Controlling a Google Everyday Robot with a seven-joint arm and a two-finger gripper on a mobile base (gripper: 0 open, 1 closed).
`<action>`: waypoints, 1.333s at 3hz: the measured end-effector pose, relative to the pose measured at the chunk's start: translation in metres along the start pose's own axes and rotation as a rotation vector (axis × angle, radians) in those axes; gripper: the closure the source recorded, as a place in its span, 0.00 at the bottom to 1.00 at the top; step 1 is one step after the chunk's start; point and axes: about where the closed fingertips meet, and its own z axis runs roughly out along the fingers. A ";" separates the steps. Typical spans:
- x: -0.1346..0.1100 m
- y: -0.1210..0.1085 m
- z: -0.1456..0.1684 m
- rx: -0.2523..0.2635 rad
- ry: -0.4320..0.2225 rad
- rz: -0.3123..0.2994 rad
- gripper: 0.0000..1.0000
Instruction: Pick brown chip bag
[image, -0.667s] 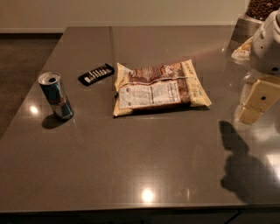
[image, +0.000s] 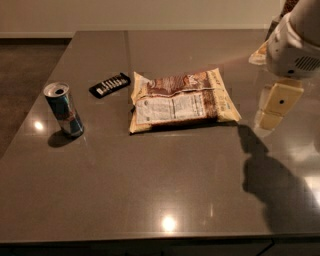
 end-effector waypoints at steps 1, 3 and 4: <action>-0.009 -0.024 0.022 -0.019 -0.007 -0.049 0.00; -0.066 -0.076 0.081 -0.025 -0.116 -0.180 0.00; -0.080 -0.089 0.116 -0.068 -0.107 -0.240 0.00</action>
Offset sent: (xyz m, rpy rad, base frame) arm 0.1082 0.0447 -0.0334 0.0727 -0.0047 0.1829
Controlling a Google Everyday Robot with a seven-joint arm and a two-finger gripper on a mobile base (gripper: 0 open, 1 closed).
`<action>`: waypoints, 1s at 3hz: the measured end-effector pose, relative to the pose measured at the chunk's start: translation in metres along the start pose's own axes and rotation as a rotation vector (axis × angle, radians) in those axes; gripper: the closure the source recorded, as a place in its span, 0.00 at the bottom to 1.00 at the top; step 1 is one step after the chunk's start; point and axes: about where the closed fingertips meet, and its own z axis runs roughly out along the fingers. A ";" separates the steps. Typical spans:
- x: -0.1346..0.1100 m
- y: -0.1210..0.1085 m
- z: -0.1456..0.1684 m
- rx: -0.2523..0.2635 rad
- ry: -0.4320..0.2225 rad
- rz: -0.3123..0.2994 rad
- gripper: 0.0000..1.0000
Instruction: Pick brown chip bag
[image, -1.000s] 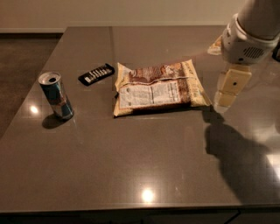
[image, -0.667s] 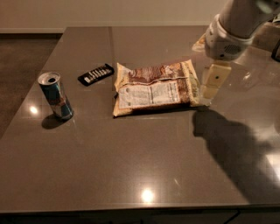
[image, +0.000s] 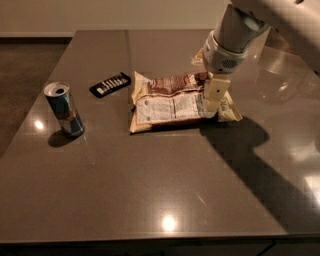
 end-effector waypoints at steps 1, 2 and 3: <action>0.001 -0.009 0.028 -0.090 0.019 -0.051 0.20; 0.000 -0.012 0.033 -0.131 0.017 -0.072 0.43; -0.022 -0.019 0.003 -0.120 -0.028 -0.120 0.74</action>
Offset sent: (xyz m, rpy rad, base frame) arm 0.0176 0.0066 -0.0276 -0.0604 0.1666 0.1316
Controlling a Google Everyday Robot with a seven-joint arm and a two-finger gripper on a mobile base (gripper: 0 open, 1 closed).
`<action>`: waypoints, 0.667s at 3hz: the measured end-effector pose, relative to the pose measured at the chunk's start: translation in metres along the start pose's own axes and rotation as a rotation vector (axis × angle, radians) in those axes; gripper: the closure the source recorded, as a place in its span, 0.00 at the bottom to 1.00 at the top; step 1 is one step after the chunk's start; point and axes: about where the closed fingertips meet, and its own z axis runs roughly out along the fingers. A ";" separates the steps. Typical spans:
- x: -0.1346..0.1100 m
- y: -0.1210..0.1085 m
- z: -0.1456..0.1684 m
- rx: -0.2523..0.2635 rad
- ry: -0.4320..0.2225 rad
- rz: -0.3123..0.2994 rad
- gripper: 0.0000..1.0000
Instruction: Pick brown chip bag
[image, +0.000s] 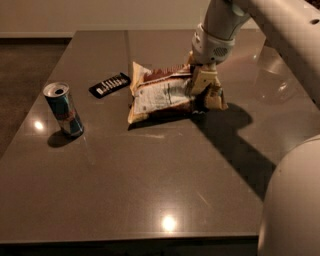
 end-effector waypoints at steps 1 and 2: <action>-0.017 -0.007 -0.028 0.036 -0.044 -0.029 0.96; -0.033 -0.020 -0.060 0.094 -0.101 -0.048 1.00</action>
Offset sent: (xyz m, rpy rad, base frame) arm -0.0175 0.0072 0.1264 0.1402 -0.0143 0.0876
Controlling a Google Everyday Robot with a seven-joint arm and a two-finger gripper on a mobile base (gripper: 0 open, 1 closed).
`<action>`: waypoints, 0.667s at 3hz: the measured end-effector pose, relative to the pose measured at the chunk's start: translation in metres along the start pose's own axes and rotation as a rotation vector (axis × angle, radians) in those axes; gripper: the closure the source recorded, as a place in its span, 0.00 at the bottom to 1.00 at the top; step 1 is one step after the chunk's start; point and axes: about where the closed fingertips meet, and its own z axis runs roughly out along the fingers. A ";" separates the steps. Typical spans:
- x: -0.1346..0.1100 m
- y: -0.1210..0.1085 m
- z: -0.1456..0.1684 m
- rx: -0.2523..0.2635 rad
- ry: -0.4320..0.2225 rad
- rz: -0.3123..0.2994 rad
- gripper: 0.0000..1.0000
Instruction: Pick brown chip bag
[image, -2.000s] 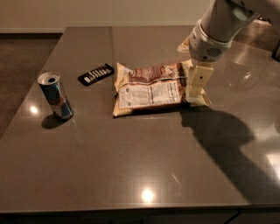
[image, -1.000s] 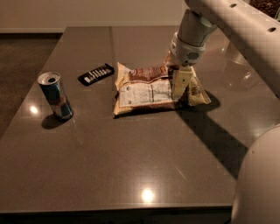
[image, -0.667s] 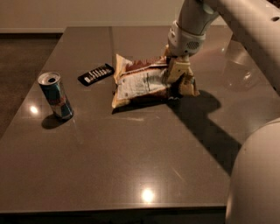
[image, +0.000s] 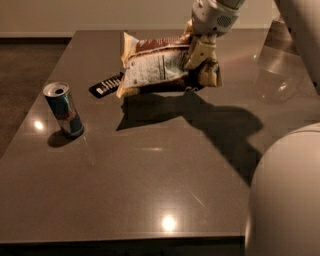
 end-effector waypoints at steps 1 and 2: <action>-0.006 -0.013 -0.020 0.050 -0.048 0.011 1.00; -0.010 -0.025 -0.021 0.094 -0.063 0.009 1.00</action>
Offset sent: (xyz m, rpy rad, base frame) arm 0.0065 0.0003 0.0213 0.0555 -0.0298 -0.0122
